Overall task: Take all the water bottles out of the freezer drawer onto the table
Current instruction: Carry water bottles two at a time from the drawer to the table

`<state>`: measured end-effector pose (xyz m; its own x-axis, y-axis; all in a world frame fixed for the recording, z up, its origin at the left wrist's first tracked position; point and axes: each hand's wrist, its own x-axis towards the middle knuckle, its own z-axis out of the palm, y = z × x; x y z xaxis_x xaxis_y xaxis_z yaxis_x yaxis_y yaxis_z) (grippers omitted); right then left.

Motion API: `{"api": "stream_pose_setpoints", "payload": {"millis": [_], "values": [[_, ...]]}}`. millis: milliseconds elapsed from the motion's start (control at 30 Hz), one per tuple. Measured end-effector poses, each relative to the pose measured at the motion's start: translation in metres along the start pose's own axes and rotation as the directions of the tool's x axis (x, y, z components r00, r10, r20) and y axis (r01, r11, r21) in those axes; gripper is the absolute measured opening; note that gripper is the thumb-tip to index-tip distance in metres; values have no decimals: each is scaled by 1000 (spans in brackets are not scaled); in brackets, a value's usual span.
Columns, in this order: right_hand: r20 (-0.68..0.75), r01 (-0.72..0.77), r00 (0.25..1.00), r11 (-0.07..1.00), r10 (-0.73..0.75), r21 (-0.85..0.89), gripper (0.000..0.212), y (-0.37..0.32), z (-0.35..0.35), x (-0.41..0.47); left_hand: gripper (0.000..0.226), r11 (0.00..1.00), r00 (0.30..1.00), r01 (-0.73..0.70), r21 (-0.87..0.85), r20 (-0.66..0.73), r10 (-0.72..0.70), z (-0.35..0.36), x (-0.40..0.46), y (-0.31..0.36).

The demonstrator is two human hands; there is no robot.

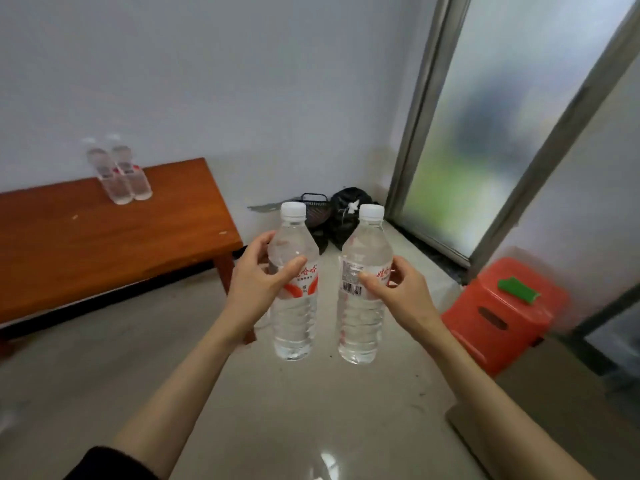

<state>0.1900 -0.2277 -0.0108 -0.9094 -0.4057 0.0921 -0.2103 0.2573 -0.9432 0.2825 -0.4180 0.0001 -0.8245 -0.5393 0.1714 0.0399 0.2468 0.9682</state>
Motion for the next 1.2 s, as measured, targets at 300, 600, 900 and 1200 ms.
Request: {"api": "stream_pose_setpoints", "payload": {"millis": [300,600,900,1200], "values": [[274,83,961,989,-48,-119,48,-35,164,97,59,977,958,204,57,-217,-187,-151,71,-63],[429,162,898,981,-100,-108,51,-40,281,247,66,938,900,305,166,-372,-227,-228,192,-120],[485,200,870,963,-88,-183,63,-48,373,397,80,897,732,438,53,-600,-322,-269,344,-166],[444,116,895,945,33,-306,66,-30,466,504,81,874,721,469,126,-626,-297,-300,456,-228]]}}
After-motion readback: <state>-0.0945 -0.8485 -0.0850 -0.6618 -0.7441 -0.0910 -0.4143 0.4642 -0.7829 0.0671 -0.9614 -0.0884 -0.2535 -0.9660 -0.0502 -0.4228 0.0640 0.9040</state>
